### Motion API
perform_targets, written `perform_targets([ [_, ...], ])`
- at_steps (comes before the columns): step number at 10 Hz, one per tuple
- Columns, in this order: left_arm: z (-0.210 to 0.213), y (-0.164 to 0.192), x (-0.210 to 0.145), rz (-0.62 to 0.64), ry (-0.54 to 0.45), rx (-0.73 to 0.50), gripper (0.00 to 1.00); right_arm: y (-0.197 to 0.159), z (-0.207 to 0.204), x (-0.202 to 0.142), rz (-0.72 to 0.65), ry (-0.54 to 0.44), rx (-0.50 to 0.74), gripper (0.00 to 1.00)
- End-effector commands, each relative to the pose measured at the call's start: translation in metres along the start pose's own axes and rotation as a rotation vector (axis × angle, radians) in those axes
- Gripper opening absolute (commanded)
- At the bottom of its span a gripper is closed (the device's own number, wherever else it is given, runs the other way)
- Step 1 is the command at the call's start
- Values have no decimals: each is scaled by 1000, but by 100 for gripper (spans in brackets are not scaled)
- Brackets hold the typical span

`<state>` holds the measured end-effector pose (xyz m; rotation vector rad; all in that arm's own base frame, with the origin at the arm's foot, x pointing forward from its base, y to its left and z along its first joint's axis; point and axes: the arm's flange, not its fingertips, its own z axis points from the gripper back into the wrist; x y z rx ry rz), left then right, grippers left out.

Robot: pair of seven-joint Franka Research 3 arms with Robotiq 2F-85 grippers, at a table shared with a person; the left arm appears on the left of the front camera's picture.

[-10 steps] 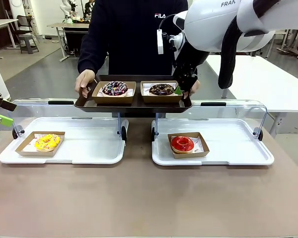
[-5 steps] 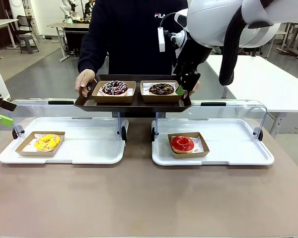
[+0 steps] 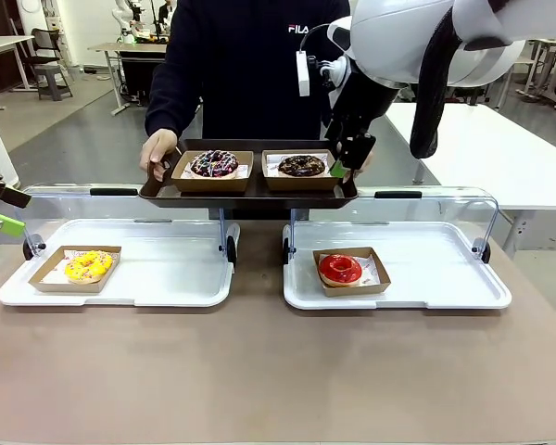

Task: Provide the desired donut to the person.
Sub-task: Place the picked Paper togo box onto the Handle tray extended by the person.

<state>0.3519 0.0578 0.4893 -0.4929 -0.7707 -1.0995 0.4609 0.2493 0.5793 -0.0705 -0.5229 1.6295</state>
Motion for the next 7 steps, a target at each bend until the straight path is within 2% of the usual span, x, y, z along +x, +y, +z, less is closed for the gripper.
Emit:
perform_targets([
  [1, 0, 0, -1, 5, 1, 3, 100, 0, 0, 0, 2, -3, -8, 100],
  [7, 0, 0, -1, 5, 1, 3, 100, 0, 0, 0, 2, -3, -8, 100],
])
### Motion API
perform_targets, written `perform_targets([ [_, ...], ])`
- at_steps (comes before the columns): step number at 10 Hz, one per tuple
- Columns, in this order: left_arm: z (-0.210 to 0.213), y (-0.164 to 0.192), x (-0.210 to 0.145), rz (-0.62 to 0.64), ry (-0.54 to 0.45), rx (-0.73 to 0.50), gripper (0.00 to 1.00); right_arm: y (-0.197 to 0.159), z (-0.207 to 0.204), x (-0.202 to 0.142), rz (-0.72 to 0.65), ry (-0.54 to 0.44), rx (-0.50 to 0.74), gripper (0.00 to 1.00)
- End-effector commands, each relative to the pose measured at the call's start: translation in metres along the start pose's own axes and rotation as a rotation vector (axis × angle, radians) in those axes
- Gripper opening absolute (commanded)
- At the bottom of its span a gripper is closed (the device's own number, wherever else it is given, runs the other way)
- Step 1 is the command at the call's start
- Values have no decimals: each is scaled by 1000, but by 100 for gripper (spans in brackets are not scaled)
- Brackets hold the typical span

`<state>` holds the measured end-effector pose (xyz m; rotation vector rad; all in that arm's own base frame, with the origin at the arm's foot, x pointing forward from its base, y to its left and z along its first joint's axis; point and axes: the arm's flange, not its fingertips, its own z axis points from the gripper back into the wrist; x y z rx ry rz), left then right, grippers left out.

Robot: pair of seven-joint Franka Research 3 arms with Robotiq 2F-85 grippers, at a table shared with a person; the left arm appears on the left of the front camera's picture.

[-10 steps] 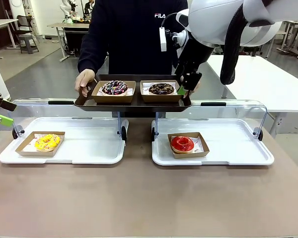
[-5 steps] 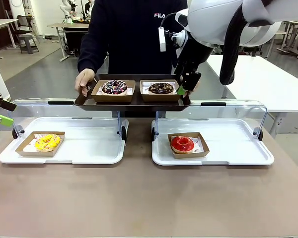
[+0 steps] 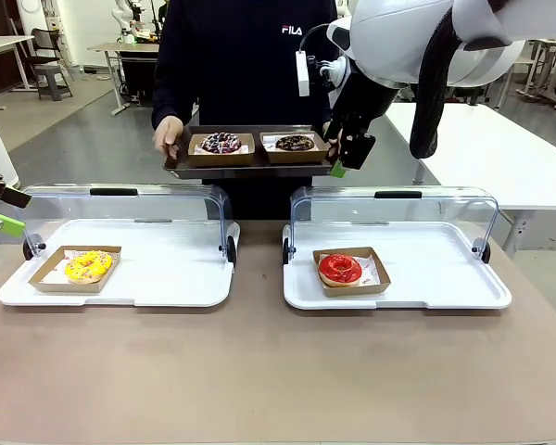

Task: Provide the desired donut to the person.
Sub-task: Place the picked Paper togo box onto the Handle tray extended by the person.

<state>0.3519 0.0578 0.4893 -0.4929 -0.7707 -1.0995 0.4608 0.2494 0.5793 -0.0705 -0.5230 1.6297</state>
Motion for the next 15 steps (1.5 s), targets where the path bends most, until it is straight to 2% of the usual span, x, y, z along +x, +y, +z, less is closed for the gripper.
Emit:
perform_targets([
  [1, 0, 0, -1, 5, 1, 3, 100, 0, 0, 0, 2, -3, -8, 100],
  [2, 0, 0, -1, 5, 1, 3, 100, 0, 0, 0, 0, 0, 0, 100],
  [3, 0, 0, -1, 5, 1, 3, 100, 13, 31, -30, -8, -85, -52, 100],
  [4, 0, 0, -1, 5, 1, 3, 100, 30, 54, -67, -34, -181, -49, 100],
  [6, 0, 0, -1, 5, 1, 3, 100, 67, 77, -134, -64, -358, -24, 100],
  [9, 0, 0, -1, 5, 1, 3, 100, 109, 94, -190, -79, -542, -44, 100],
  [11, 0, 0, -1, 5, 1, 3, 100, 124, 94, -215, -137, -575, -14, 100],
  [15, 0, 0, -1, 5, 1, 3, 100, 131, 84, -243, -214, -671, -2, 100],
])
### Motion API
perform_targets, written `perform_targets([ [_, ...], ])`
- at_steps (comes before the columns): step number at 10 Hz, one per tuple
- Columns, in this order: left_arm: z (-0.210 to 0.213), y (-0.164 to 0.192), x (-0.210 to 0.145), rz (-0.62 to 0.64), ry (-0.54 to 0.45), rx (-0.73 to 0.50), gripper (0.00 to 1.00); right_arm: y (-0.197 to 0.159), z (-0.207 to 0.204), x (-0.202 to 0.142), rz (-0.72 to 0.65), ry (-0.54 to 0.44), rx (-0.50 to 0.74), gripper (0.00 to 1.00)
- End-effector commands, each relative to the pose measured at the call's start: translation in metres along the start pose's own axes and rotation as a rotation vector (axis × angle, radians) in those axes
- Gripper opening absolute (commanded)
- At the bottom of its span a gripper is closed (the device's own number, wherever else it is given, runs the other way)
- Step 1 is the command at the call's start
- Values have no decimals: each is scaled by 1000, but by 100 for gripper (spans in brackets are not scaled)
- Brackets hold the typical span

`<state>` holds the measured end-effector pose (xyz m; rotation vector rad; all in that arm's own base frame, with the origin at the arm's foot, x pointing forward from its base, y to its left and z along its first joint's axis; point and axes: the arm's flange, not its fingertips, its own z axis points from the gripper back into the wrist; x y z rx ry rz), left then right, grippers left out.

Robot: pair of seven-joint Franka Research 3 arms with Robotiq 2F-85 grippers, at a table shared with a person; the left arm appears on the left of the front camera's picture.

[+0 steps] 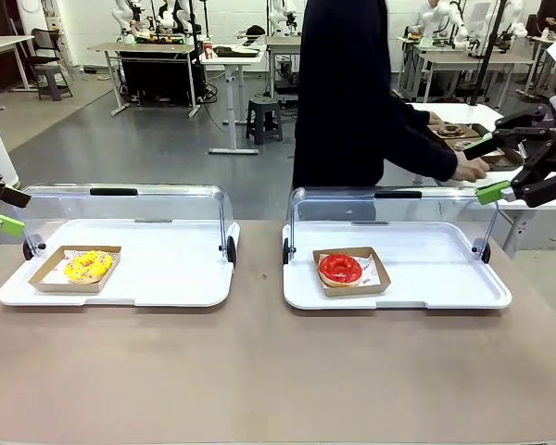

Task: Provide the desired donut to the person.
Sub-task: Place the picked Paper togo box onto the Handle tray extended by the person.

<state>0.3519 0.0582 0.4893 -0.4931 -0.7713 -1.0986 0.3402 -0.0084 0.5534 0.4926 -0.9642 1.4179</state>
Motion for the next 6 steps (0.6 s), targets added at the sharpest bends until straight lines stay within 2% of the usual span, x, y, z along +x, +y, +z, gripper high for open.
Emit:
perform_targets([
  [1, -1, 0, -1, 4, 1, 2, 100, -1, -2, -19, -7, -69, -6, 100],
  [4, -1, 0, -1, 4, 1, 2, 100, 1, 7, -38, -53, -61, -76, 100],
  [6, -1, 0, -1, 4, 1, 2, 100, 2, 13, -45, -131, -40, -152, 100],
])
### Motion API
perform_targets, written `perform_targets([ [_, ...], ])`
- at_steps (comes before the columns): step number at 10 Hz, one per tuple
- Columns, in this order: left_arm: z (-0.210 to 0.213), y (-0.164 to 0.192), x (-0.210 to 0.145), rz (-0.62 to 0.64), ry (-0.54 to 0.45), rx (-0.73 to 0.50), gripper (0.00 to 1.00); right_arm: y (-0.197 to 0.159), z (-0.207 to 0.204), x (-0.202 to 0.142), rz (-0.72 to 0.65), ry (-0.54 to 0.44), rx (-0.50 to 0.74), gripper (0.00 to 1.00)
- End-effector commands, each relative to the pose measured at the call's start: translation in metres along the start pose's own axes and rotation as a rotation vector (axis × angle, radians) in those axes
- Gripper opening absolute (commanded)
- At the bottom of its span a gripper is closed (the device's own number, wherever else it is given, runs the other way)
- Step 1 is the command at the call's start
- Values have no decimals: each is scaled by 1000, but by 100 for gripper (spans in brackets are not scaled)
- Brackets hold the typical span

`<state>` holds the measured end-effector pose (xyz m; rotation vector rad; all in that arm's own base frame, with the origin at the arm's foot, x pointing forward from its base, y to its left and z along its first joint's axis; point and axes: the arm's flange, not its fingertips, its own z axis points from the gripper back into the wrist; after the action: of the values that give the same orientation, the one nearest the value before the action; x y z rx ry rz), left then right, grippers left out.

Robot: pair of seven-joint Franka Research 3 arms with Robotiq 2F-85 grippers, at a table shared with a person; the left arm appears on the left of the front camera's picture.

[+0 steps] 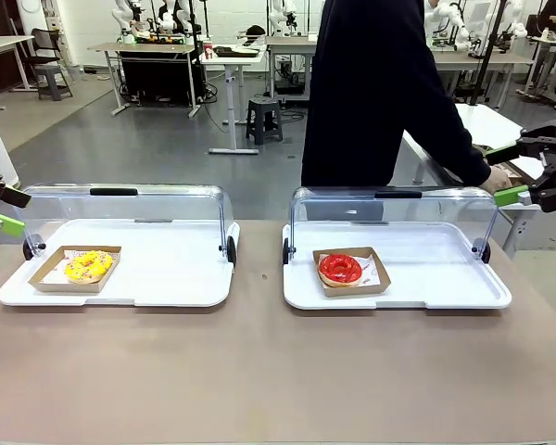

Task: Provide the desired donut to the person.
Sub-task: Place the picked Paper togo box onto the Handle tray extended by the person.

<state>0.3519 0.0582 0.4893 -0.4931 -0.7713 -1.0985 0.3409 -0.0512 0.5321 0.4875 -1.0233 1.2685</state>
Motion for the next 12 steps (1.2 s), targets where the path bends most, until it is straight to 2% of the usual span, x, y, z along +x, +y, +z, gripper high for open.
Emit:
perform_targets([
  [1, -1, 0, -1, 4, 1, 2, 100, 5, -5, -7, -56, -2, -49, 100],
  [4, -1, 0, -1, 4, 1, 2, 100, 14, 8, -13, -110, -5, -82, 100],
  [8, -1, 0, -1, 4, 1, 2, 100, 18, 24, -14, -163, 78, -115, 100],
  [10, -1, 0, -1, 4, 1, 2, 100, 15, 22, -11, -168, 101, -106, 100],
  [11, -1, 0, -1, 4, 1, 2, 100, 12, 13, -3, -151, 145, -85, 100],
  [12, -1, 0, -1, 4, 1, 2, 100, 13, 26, -14, -152, 68, -104, 100],
])
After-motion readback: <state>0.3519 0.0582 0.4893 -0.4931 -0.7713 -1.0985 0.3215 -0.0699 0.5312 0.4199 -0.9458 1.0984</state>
